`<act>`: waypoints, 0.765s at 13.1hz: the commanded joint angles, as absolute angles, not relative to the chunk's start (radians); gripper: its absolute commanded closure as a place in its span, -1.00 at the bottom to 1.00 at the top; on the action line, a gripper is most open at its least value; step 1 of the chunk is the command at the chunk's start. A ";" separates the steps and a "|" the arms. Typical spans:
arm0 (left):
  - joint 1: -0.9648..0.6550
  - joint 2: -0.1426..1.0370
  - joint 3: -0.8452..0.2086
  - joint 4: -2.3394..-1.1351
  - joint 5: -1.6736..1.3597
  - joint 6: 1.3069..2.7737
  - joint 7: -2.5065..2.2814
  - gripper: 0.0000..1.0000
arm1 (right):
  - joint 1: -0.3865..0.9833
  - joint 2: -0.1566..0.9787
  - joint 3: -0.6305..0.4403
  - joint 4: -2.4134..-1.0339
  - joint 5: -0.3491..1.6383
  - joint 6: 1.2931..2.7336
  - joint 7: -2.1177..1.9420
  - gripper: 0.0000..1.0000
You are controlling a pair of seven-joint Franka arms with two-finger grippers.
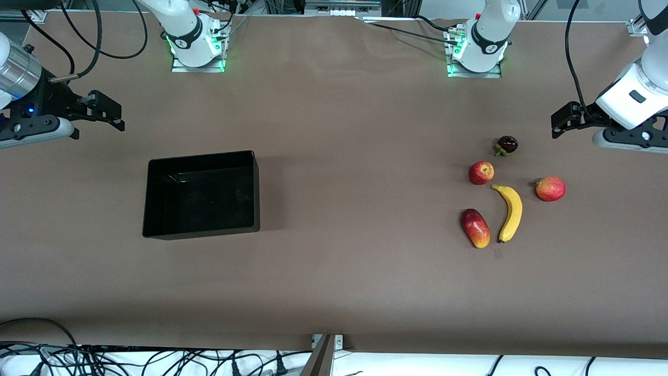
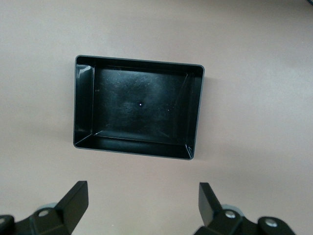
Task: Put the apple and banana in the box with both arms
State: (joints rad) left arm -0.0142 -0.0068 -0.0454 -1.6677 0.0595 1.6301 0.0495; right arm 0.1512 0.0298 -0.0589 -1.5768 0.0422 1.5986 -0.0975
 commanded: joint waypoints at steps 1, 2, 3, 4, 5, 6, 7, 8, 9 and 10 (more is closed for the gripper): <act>-0.018 -0.020 -0.041 -1.671 0.038 1.632 0.044 -1.00 | 0.141 0.034 -0.049 -1.557 0.026 1.574 -0.106 -1.00; -0.020 -0.020 -0.041 -1.671 0.038 1.632 0.044 -1.00 | 0.141 0.037 -0.049 -1.552 0.026 1.574 -0.107 -1.00; -0.018 -0.020 -0.041 -1.671 0.038 1.632 0.044 -1.00 | 0.143 0.037 -0.049 -1.552 0.026 1.574 -0.107 -1.00; -0.018 -0.020 -0.041 -1.671 0.038 1.632 0.044 -1.00 | 0.143 0.037 -0.049 -1.552 0.022 1.574 -0.106 -1.00; -0.020 -0.020 -0.041 -1.671 0.037 1.632 0.044 -1.00 | 0.143 0.037 -0.049 -1.552 0.021 1.574 -0.106 -1.00; -0.018 -0.020 -0.041 -1.671 0.038 1.632 0.044 -1.00 | 0.141 0.038 -0.051 -1.554 0.021 1.572 -0.103 -1.00; -0.018 -0.020 -0.041 -1.671 0.038 1.632 0.044 -1.00 | 0.141 0.038 -0.051 -1.558 0.020 1.572 -0.100 -1.00; -0.020 -0.020 -0.041 -1.671 0.038 1.632 0.044 -1.00 | 0.143 0.038 -0.051 -1.565 0.018 1.572 -0.100 -1.00; -0.018 -0.020 -0.041 -1.671 0.038 1.632 0.044 -1.00 | 0.141 0.038 -0.051 -1.578 0.018 1.572 -0.106 -1.00; -0.018 -0.020 -0.041 -1.671 0.037 1.632 0.044 -1.00 | 0.141 0.038 -0.054 -1.597 0.017 1.581 -0.107 -1.00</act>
State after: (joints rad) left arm -0.0142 -0.0068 -0.0454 -1.6677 0.0595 1.6301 0.0494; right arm 0.1508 0.0363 -0.0587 -1.5817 0.0361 1.5878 -0.0974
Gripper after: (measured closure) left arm 0.000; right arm 0.000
